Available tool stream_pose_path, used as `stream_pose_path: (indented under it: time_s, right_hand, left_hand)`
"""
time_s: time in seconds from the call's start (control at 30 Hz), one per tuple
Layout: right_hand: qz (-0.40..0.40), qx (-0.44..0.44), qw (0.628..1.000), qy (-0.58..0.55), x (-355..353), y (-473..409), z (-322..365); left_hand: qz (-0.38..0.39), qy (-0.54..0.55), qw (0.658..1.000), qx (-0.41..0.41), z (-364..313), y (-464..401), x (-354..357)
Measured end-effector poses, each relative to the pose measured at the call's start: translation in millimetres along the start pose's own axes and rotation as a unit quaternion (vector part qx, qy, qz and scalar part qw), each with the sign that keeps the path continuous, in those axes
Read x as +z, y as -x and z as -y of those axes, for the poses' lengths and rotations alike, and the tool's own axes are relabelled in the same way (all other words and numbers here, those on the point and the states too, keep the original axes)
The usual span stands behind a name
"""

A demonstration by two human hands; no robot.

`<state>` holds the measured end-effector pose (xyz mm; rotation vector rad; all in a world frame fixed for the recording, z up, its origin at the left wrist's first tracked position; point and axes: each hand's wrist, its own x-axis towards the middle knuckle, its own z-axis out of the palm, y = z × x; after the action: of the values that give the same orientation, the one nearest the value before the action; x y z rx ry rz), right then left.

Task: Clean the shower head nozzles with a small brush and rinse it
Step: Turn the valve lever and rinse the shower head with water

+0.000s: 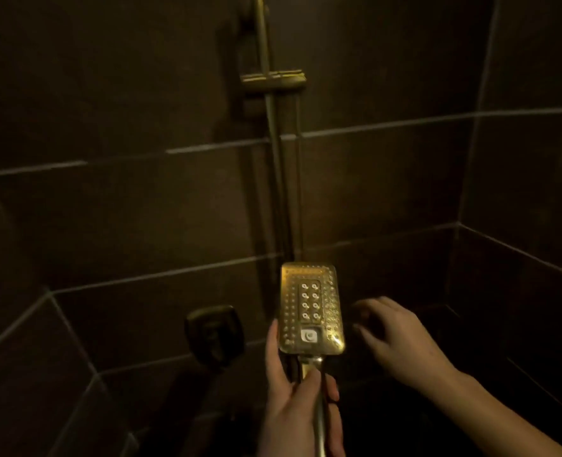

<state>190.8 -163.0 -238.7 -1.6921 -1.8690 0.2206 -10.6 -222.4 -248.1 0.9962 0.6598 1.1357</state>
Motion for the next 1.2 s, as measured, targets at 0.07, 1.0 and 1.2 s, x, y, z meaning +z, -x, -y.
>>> stream_pose_path:
  time_s: [0.07, 1.0, 1.2]
  right_hand:
    - [-0.030, -0.064, 0.997, -0.028, -19.2, -62.4, 33.0]
    - [0.005, -0.163, 0.976, -0.142, -214.4, -362.5, 127.9]
    - [-0.074, -0.162, 0.965, -0.195, -208.4, -366.4, 136.7]
  left_hand:
    - [-0.019, 0.008, 0.999, 0.040, -39.4, -13.8, -5.6]
    - [-0.125, -0.008, 0.966, 0.224, -142.2, -128.8, 15.2]
    - [-0.107, -0.021, 0.967, 0.229, -146.0, -132.7, 19.1]
